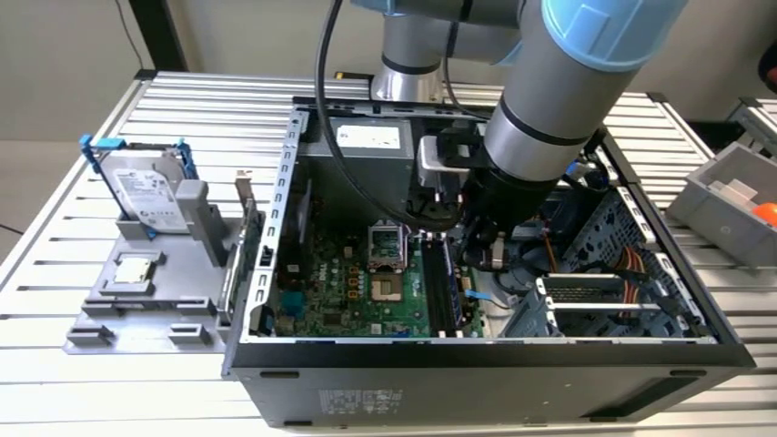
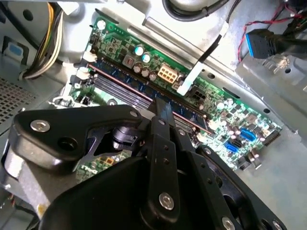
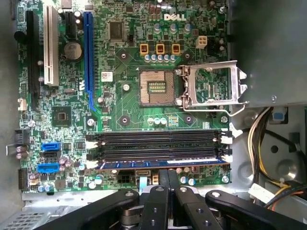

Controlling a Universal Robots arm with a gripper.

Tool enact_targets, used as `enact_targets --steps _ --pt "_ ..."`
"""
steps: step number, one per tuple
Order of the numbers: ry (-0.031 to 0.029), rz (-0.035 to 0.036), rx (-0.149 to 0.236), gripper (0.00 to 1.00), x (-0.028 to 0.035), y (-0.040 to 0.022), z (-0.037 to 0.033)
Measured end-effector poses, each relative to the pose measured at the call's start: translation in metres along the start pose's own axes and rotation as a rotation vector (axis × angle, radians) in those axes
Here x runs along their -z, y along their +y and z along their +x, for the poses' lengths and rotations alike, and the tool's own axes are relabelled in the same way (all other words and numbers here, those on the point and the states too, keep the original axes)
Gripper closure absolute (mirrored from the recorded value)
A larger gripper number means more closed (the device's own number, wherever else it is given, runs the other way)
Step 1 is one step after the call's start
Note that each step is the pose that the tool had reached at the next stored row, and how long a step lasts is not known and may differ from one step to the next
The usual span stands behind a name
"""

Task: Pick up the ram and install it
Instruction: 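Press down the ram until it locks into place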

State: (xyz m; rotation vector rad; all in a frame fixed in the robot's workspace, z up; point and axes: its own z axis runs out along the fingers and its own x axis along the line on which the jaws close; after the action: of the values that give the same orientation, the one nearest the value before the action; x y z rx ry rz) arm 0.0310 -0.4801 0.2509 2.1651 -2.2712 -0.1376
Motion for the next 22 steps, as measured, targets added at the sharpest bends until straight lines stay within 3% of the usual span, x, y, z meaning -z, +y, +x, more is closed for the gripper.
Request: enact_targets --steps 9,14,22 --pt "0.0012 -0.0017 0.023 1.00 -0.0125 0.0002 0.0028" --pt "0.0015 -0.0018 0.025 1.00 -0.0218 0.0047 0.0039" --pt "0.0026 -0.0025 0.025 1.00 -0.0338 0.0040 0.0047"
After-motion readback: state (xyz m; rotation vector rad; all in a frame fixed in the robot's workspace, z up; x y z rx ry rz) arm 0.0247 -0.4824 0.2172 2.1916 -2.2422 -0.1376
